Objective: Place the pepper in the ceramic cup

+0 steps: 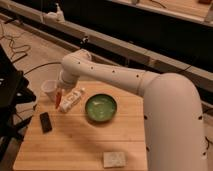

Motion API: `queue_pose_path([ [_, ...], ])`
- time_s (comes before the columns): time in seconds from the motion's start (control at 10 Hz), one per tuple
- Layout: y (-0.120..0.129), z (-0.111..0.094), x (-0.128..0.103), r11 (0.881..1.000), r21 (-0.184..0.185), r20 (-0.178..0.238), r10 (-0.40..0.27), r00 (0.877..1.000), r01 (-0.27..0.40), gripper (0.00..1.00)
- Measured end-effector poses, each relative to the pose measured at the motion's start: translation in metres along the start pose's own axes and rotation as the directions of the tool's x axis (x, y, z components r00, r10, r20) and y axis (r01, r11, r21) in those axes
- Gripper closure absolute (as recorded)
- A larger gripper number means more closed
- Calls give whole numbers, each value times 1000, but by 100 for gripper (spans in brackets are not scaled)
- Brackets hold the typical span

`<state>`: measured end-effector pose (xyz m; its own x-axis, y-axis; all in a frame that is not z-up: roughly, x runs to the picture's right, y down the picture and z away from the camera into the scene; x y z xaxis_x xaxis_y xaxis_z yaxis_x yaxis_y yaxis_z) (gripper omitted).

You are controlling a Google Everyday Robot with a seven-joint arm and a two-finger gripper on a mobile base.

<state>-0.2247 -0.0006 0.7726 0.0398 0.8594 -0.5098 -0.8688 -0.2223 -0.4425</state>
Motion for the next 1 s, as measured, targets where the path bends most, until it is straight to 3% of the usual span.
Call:
queue_pose_path([
  [0.3,17,-17,-57,1000,-7,100,-22,995,23,100],
  [0.5,43,-23,-95,996,-13,169,-87,982,91,100],
  [0.7,55,-25,-107,993,-20,196,-114,974,120,100],
  [1.0,53,-25,-108,993,-18,197,-112,974,118,100],
])
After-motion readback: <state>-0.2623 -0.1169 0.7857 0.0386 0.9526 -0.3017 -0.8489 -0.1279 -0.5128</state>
